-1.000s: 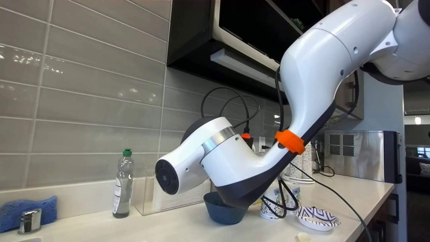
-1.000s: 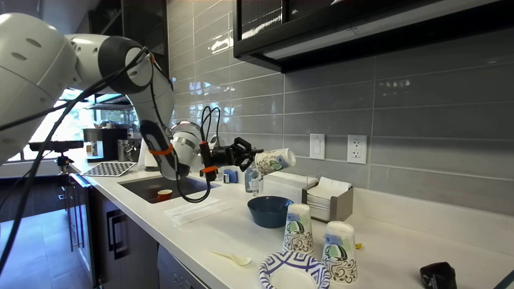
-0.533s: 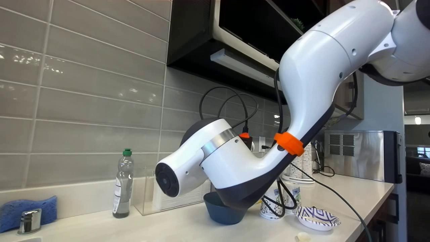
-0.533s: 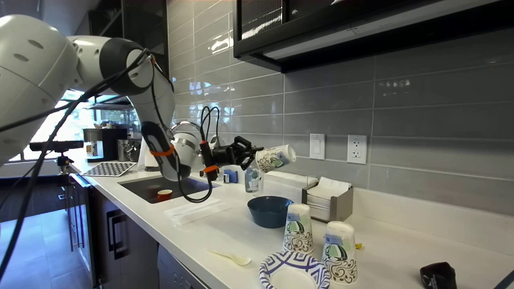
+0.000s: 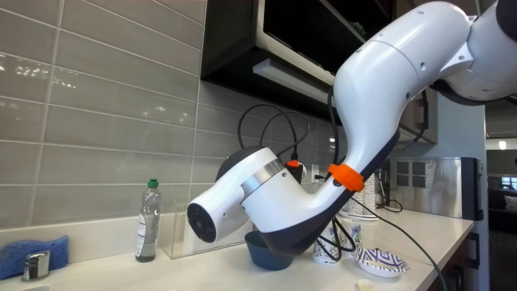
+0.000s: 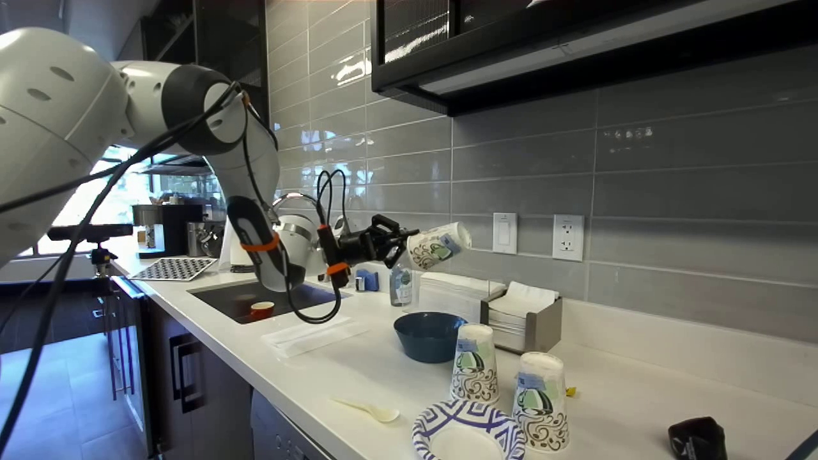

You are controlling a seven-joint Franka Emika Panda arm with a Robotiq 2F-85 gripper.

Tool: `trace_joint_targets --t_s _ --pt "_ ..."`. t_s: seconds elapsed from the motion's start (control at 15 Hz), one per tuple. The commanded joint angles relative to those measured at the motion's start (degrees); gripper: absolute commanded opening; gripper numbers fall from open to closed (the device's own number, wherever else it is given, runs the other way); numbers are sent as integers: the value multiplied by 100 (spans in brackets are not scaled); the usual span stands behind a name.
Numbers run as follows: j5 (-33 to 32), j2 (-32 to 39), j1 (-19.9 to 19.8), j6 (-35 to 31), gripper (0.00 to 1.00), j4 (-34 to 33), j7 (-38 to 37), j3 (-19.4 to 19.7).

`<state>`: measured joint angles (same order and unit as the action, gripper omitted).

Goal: Pour the contents from the first left cup into the bowl

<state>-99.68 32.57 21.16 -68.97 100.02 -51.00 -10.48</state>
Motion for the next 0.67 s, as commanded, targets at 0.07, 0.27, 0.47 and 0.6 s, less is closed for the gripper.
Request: trace_joint_targets --t_s 0.07,0.27,0.47,0.6 --pt "-447 186 91 459 1 -156 257 33" --pt "-624 234 84 596 1 -164 345 14" --pt "-728 266 69 705 1 -155 403 2" --pt "-579 220 -6 630 1 -168 335 -79"
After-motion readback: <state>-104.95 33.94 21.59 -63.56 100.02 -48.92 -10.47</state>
